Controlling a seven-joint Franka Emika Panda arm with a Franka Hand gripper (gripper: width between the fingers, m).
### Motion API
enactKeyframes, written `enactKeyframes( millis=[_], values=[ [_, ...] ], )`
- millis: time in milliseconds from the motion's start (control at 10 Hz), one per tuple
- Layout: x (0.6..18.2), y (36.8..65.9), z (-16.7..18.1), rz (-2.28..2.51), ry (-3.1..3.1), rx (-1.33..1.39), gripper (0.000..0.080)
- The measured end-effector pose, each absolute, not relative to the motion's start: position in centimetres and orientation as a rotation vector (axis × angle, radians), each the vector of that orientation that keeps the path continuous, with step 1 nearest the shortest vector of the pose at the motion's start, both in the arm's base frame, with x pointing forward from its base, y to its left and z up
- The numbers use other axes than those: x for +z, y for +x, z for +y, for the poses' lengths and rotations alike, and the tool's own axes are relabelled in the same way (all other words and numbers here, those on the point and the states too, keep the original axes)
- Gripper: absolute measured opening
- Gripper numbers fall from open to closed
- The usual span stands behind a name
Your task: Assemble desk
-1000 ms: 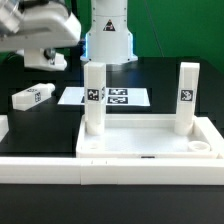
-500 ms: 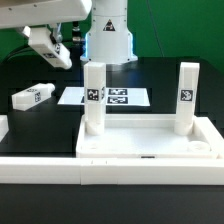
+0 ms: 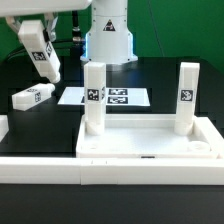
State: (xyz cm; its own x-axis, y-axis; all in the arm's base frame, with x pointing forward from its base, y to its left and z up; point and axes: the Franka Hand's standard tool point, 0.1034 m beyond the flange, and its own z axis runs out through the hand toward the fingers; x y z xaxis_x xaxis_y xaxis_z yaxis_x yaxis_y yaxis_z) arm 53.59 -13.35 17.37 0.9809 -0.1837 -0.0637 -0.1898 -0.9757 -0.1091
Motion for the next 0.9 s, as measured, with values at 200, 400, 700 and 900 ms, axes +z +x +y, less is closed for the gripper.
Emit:
enactKeyframes(
  millis=[200,400,700,900],
  values=[
    [16.6,52.9,-13.9,0.316,-3.040,-0.116,0.0288],
    [15.7,54.0,-13.0,0.231,-3.060,-0.125,0.0288],
    [16.0,60.1,-9.1,0.081,-3.054,-0.090,0.0288],
    [15.7,60.7,-8.0,0.078,-3.051,-0.091,0.0288]
  ],
)
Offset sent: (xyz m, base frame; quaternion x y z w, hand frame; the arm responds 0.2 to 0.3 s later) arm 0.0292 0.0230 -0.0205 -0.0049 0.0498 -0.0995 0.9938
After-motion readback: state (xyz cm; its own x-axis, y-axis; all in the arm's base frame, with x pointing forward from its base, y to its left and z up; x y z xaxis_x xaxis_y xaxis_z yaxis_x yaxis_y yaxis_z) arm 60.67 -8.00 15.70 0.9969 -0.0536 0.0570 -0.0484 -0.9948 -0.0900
